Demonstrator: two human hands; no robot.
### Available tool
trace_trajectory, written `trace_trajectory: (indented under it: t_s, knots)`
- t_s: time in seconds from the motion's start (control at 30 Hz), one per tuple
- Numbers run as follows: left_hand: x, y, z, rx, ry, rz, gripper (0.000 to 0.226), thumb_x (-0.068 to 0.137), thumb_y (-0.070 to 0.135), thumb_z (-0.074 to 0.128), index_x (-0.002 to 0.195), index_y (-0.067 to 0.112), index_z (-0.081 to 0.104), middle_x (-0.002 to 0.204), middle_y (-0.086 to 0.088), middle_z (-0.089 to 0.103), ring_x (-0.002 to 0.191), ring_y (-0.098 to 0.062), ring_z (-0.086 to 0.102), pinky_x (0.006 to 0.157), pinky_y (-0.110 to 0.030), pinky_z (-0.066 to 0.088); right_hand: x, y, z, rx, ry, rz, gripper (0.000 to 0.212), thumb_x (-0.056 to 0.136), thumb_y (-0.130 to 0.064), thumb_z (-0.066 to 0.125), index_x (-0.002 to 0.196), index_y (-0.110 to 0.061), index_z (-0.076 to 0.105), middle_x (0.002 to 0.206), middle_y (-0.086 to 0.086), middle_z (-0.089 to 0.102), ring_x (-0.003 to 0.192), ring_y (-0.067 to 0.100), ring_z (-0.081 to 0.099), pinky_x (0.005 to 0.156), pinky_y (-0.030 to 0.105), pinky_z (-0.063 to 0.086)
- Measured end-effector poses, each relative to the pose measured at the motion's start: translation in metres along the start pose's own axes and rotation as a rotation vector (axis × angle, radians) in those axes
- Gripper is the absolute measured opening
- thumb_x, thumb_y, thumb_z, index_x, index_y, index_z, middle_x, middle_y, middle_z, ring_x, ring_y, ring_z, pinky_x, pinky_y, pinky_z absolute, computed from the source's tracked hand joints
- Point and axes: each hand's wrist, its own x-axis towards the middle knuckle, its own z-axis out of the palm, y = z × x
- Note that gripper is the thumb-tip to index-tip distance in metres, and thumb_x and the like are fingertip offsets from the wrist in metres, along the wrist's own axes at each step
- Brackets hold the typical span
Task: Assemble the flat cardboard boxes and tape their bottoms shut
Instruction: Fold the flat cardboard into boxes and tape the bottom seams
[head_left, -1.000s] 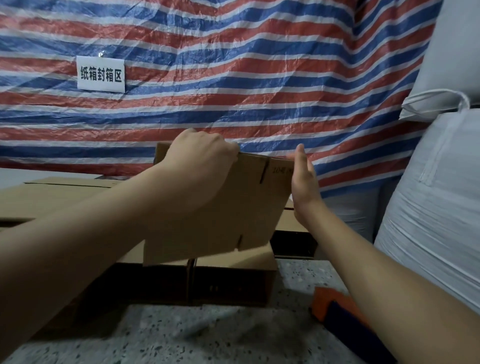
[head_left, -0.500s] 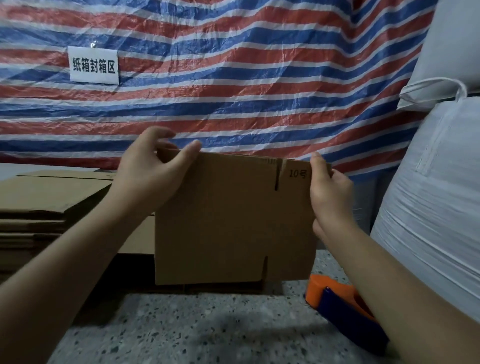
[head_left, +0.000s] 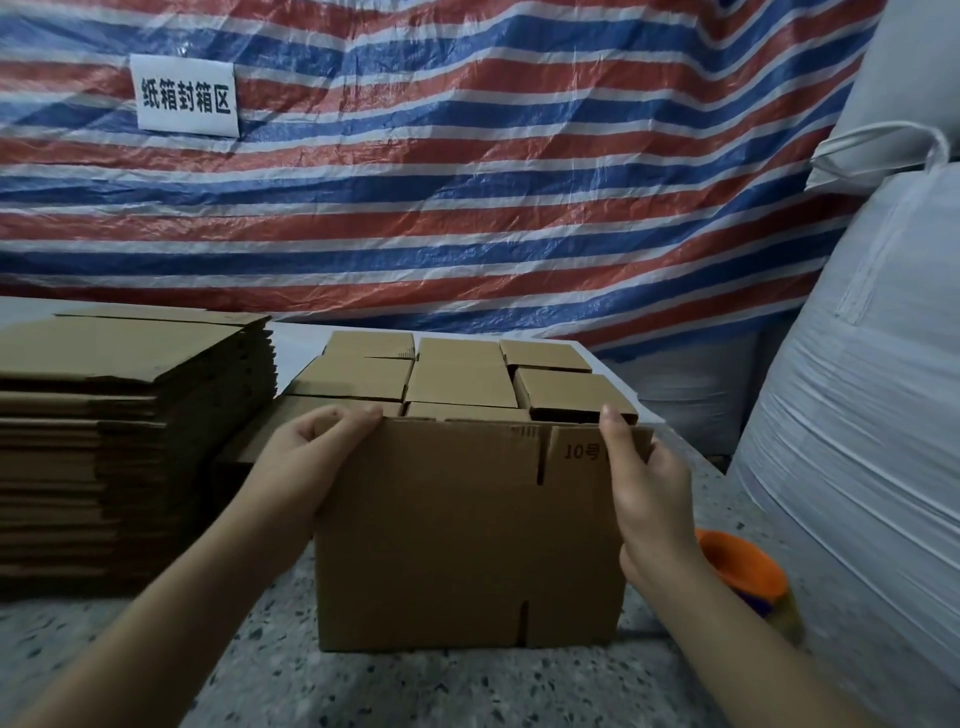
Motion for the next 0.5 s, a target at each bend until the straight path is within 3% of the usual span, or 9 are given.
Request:
trace_trajectory:
  t_s: [0.07,0.23,0.4,0.5]
  knots:
    - [0.004,0.003,-0.008,0.066,-0.081,-0.051,0.052,0.061,0.057,0.075,0.089,0.013,0.074,0.083,-0.014,0.07,0.072,-0.025,0.066,0.064,-0.034,0.054,0.001,0.002,-0.002,-0.009,-0.011,0.03,0.04,0.091,-0.049,0.064,0.077,-0.012,0.064,0.065,0.001,0.069,0.065,0.02,0.071,0.051,0.023,0.054]
    - [0.021,0.021,-0.017,0.199,-0.271,-0.132,0.025,0.082,0.037,0.069,0.083,0.013,0.076,0.085,-0.014,0.068,0.068,-0.018,0.066,0.065,-0.03,0.049,0.004,-0.006,-0.004,-0.027,-0.03,0.161,0.04,0.09,-0.049,0.068,0.098,-0.01,0.072,0.084,0.008,0.077,0.08,0.026,0.075,0.077,0.043,0.062]
    - [0.023,0.023,-0.019,0.062,-0.389,-0.228,0.035,0.081,0.035,0.064,0.109,0.018,0.076,0.109,-0.009,0.073,0.089,-0.02,0.072,0.07,-0.03,0.057,-0.005,-0.003,0.0,0.012,-0.029,0.163,0.04,0.086,-0.053,0.069,0.103,-0.017,0.069,0.09,0.005,0.077,0.081,0.019,0.075,0.061,0.03,0.057]
    - [0.018,0.023,-0.02,0.003,-0.434,-0.239,0.038,0.081,0.034,0.059,0.113,0.022,0.075,0.118,-0.007,0.071,0.096,-0.021,0.072,0.072,-0.032,0.059,-0.005,-0.004,-0.002,0.052,-0.049,0.173,0.036,0.09,-0.045,0.069,0.106,-0.013,0.068,0.09,0.007,0.077,0.08,0.021,0.076,0.06,0.031,0.058]
